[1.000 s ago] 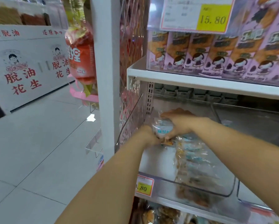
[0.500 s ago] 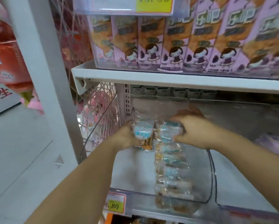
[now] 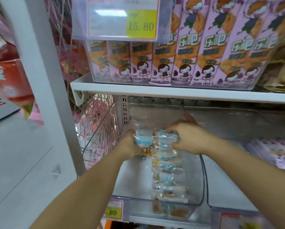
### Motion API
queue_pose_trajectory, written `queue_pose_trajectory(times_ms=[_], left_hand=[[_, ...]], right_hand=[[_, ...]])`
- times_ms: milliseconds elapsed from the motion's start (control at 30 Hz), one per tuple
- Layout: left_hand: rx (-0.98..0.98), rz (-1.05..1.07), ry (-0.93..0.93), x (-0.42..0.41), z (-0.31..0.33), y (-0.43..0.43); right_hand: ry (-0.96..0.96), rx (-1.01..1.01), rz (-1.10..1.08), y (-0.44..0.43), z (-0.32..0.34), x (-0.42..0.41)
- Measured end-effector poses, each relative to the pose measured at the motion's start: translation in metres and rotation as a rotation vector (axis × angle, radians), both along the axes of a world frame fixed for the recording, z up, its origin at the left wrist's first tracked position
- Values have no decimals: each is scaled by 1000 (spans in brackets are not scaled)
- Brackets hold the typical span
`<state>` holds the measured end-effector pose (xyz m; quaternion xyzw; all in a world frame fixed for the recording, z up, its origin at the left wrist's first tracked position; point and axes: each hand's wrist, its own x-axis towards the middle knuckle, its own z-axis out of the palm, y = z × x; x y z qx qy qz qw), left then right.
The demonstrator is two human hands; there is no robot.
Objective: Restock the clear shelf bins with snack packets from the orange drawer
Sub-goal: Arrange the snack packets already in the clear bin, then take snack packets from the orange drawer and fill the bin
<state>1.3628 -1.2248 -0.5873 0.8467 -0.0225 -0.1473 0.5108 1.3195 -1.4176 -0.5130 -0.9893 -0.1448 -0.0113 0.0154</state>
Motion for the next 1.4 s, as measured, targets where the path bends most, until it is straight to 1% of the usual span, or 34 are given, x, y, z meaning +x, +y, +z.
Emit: queue_pose_trajectory(times_ms=[100,167,267,367,433,500,533,600,633,700,767,833,1000,1167,1267,1333,1400], left_hand=[[-4,-18,44,-5,9,4],[23,-21,51,-5,13,11],[45,-3,23,-14,24,20],[150,7,-34,-36,40,23],[254,34,-140,-57,51,23],[319,68,-306,-84,60,22],[300,85,-406,-100,64,20],[203,116,-574,-134,66,14],[154,118,-628,-153,64,11],[89,104,-697,-189,52,5],[53,81,-716,-218,34,-1],[57,57,-662,-239,11,-8],[192,-40,-368,-253,-52,-21],[294,-136,-206,-237,-94,-36],[362,-181,-83,-223,-122,-42],[376,-197,-30,-212,-138,-48],[410,-212,-64,-199,-150,-58]], right_hand=[[22,46,-4,-1,2,-1],[-20,108,-6,-2,7,-7],[-99,179,8,-2,19,-24],[-155,241,50,-1,26,-50],[-197,286,83,-1,26,-73],[-240,349,110,-2,26,-101],[-272,377,129,-2,25,-117],[-327,413,161,-3,22,-148],[-343,424,171,-4,19,-163],[-325,455,174,-7,9,-191],[-283,489,180,-12,-3,-214],[-230,500,172,-20,-22,-233],[21,413,17,-57,-76,-257],[272,257,-191,-105,-146,-240],[424,145,-264,-124,-188,-224],[452,105,-303,-133,-208,-213],[450,153,-328,-138,-226,-203]])
